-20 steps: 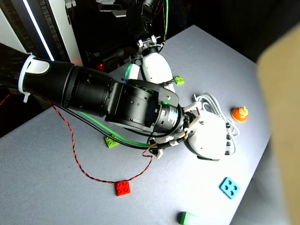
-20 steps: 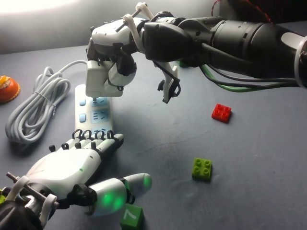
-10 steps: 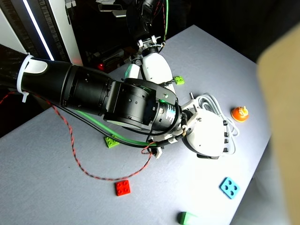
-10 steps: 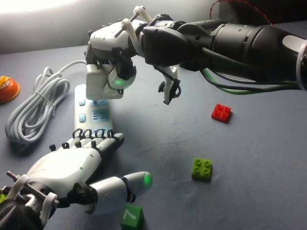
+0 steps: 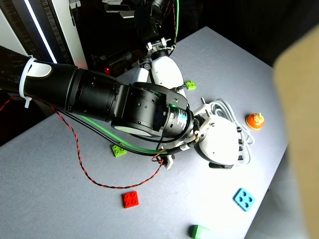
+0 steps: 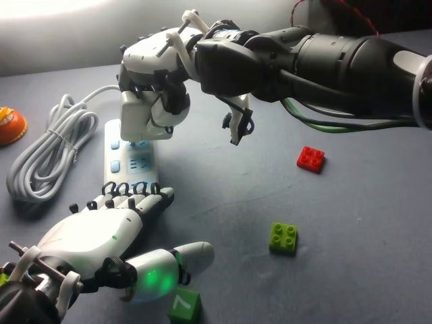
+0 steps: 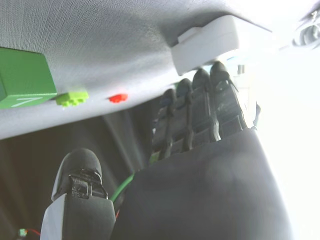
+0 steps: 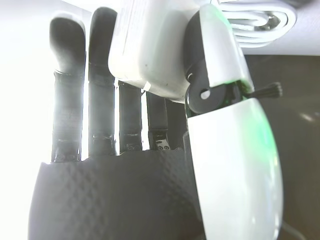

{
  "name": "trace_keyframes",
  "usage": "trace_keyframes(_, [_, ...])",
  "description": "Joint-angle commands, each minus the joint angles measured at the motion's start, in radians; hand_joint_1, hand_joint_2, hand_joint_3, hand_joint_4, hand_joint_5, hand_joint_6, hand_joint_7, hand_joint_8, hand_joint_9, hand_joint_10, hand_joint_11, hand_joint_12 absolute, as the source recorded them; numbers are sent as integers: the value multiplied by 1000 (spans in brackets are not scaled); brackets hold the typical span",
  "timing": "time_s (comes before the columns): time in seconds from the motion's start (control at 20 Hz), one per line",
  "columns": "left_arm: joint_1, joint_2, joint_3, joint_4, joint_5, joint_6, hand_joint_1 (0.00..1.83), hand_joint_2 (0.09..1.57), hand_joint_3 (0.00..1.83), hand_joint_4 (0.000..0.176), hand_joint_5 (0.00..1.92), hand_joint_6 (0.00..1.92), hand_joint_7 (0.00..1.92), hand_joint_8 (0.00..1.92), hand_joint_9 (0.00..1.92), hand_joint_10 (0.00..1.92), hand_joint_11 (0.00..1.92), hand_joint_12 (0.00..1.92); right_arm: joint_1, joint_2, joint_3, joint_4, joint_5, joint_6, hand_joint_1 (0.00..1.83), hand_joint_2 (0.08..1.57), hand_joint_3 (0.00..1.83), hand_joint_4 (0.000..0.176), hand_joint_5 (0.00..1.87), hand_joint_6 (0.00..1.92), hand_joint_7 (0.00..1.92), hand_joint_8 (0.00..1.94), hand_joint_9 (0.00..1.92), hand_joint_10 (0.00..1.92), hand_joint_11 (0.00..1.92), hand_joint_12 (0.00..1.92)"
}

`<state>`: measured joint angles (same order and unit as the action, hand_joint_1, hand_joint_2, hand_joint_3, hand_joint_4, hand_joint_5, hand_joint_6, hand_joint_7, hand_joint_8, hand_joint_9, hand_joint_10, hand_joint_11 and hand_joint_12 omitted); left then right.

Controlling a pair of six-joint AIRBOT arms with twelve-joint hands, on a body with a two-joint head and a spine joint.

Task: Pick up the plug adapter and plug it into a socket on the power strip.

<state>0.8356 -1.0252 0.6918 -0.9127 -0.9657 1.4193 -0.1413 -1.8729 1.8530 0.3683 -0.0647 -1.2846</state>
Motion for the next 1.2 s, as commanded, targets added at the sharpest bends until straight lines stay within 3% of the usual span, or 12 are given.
trace_keyframes(0.0, [-10,-2,2,47,-61,-7,0,1150,0,0,88,2,84,2,68,1,0,164,4,-9,-4,2,56,2,1230,1161,1,0,849,1041,953,1232,901,1147,779,1533])
trace_keyframes(0.05, [-10,-2,2,47,-61,-7,0,1150,0,0,88,2,85,2,68,1,0,164,3,-10,-4,-1,55,2,1230,1161,1,0,849,1040,953,1232,901,1147,779,1533])
trace_keyframes(0.1, [-10,-3,2,47,-61,-7,0,1151,0,0,97,4,97,5,74,3,0,183,3,-12,-4,-8,54,2,1336,1169,5,0,785,1060,893,1197,858,1370,768,1536])
trace_keyframes(0.2, [-10,-3,2,47,-61,-7,0,1151,0,0,100,4,100,4,76,3,0,189,2,-14,-5,-17,52,2,1361,1177,1,0,762,1075,871,1199,841,1436,762,1546])
trace_keyframes(1.15, [-15,-16,3,47,-58,-7,0,1149,0,0,86,0,88,0,62,0,0,194,-15,-37,-14,-33,63,0,1354,1200,1,0,695,1160,822,1273,825,1464,780,1538])
